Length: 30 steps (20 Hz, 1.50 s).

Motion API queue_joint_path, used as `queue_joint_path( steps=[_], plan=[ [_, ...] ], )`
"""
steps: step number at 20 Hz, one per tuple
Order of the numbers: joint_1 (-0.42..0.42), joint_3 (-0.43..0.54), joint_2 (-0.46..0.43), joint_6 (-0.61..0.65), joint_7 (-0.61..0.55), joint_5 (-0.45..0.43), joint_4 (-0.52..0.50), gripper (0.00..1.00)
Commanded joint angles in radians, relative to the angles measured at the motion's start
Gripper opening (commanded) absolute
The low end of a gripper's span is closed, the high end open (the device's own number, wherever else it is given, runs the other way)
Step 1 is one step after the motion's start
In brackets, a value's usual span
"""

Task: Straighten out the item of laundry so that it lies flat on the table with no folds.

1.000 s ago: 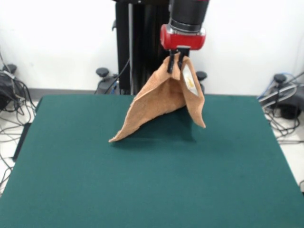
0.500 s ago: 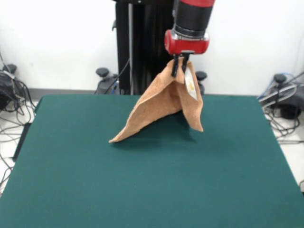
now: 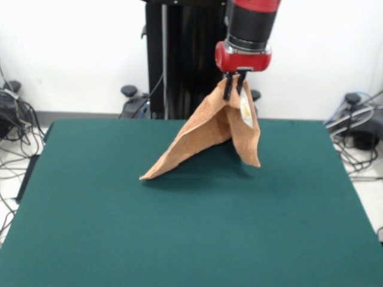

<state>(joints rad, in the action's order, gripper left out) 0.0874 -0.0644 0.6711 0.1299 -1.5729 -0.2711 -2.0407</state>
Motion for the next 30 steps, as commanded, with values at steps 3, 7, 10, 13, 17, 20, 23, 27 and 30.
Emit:
queue_joint_path(
  steps=[3, 7, 10, 13, 17, 20, 23, 27, 30],
  plan=[
    [-0.012, 0.068, -0.023, 0.008, -0.161, 0.042, 0.06, 0.0],
    [-0.008, 0.071, -0.028, 0.003, -0.158, 0.04, 0.062, 0.0],
    [-0.006, 0.076, -0.028, 0.004, -0.157, 0.04, 0.061, 0.0],
    [-0.003, 0.081, -0.034, -0.002, -0.156, 0.039, 0.062, 0.0],
    [0.005, 0.088, -0.041, -0.006, -0.153, 0.037, 0.065, 0.0],
    [0.012, 0.099, -0.041, -0.003, -0.146, 0.035, 0.066, 0.0],
    [0.005, 0.101, -0.041, 0.012, -0.137, 0.032, 0.073, 0.0],
    [-0.045, 0.048, -0.059, 0.068, -0.148, 0.056, 0.138, 0.0],
    [-0.06, 0.049, -0.046, 0.136, -0.14, 0.073, 0.162, 0.0]
  ],
)
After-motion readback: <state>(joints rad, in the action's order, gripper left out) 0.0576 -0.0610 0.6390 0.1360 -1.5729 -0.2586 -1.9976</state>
